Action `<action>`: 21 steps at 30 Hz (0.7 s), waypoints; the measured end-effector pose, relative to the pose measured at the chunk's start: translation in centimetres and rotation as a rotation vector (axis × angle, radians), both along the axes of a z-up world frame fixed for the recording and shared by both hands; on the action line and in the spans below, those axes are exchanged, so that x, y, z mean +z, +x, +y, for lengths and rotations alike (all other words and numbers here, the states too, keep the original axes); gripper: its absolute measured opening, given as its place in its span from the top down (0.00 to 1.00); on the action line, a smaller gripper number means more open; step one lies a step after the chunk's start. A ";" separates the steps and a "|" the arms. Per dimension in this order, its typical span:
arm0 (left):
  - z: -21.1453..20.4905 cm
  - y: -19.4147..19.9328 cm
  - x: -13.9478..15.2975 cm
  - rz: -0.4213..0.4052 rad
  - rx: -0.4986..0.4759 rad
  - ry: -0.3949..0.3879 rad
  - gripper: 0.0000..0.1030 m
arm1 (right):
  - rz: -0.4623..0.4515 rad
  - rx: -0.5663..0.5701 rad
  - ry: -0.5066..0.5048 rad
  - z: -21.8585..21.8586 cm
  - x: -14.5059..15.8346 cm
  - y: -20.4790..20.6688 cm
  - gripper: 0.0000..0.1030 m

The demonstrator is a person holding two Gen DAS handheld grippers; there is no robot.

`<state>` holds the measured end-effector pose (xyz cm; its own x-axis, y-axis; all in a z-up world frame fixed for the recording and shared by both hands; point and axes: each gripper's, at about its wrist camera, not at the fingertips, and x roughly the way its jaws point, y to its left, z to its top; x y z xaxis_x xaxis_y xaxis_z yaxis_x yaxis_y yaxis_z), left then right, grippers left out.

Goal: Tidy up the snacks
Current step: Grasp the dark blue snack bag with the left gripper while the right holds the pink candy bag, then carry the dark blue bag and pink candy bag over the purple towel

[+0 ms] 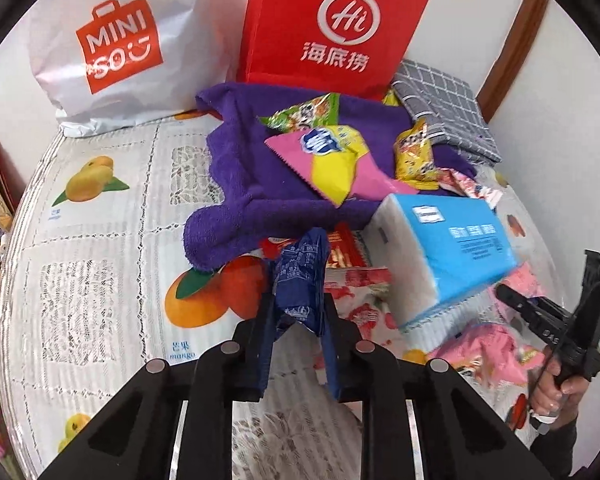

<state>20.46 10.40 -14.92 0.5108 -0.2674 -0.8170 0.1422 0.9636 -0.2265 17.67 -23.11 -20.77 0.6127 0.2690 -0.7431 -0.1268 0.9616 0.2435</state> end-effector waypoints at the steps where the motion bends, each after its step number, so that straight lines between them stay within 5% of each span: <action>1: -0.2 -0.1 0.3 -0.002 -0.003 -0.010 0.82 | 0.000 0.000 0.000 0.0 0.0 0.0 0.75; 15: -3.9 -1.4 3.7 -0.056 -0.084 -0.053 0.82 | -0.015 -0.004 0.011 -0.2 0.3 -0.9 0.77; 21: -5.6 -0.9 4.7 -0.067 -0.120 -0.068 0.82 | -0.044 0.031 0.083 -0.7 3.3 -2.1 0.77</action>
